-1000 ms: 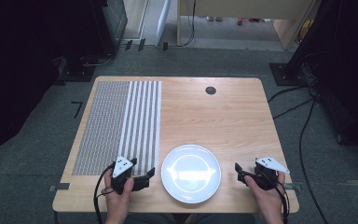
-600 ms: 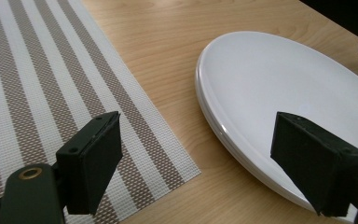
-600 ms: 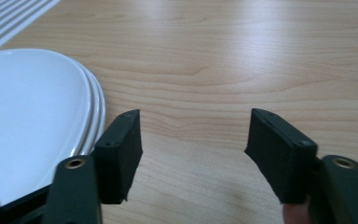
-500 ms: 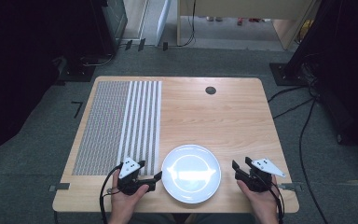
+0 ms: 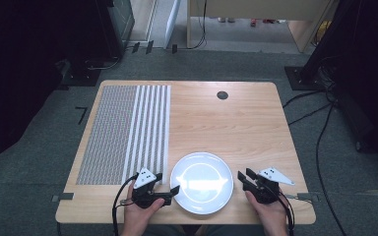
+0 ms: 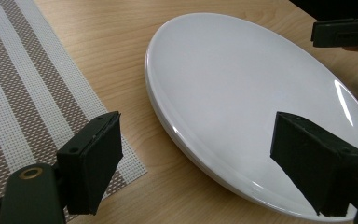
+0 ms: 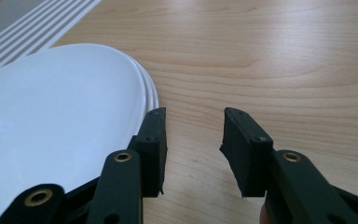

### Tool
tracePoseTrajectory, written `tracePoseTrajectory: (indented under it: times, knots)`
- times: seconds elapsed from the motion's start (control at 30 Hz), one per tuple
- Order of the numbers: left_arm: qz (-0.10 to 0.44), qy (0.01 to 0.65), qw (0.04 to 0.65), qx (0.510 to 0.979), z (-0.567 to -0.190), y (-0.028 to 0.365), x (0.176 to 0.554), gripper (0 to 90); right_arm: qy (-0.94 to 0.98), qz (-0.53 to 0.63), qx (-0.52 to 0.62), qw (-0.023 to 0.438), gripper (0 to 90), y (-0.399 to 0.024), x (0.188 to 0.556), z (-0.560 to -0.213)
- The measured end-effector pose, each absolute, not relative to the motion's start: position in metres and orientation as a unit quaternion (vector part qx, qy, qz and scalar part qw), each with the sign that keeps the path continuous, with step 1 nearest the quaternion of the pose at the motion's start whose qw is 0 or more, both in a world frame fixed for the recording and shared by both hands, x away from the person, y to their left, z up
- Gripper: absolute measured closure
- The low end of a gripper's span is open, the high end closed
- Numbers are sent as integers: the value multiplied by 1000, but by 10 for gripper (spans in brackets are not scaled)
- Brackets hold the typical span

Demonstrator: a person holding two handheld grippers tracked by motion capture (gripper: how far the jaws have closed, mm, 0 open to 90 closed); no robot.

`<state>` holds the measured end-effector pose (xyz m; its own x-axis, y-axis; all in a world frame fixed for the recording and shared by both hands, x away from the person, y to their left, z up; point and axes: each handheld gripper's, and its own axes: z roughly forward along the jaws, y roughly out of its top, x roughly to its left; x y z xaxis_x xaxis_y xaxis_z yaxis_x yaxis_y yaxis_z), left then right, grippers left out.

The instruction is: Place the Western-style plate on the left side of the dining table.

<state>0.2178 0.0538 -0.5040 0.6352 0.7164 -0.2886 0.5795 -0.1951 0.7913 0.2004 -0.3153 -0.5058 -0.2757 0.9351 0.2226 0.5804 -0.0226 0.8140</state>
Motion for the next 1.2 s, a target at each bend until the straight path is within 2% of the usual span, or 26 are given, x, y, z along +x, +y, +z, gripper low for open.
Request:
tracePoseTrajectory:
  times: [0.3,0.37,0.43,0.47,0.8,1.07,1.2]
  knots:
    - [78,428,468,769,-506,49,216,179,676,446,556,188,625,-307,200,-507]
    - [83,427,469,769,-505,49,216,246,680,446,552,184,631,-304,200,-508]
    - [78,425,470,770,-505,49,216,267,683,447,549,181,641,-302,199,-508]
    - [79,424,468,771,-505,48,215,315,683,447,548,183,642,-302,199,-508]
    - [68,430,460,774,-507,47,216,401,684,452,547,170,658,-300,200,-509]
    - [60,423,457,780,-509,44,215,414,684,456,544,168,665,-299,200,-509]
    - [59,422,455,782,-509,43,214,415,683,462,546,150,678,-298,200,-510]
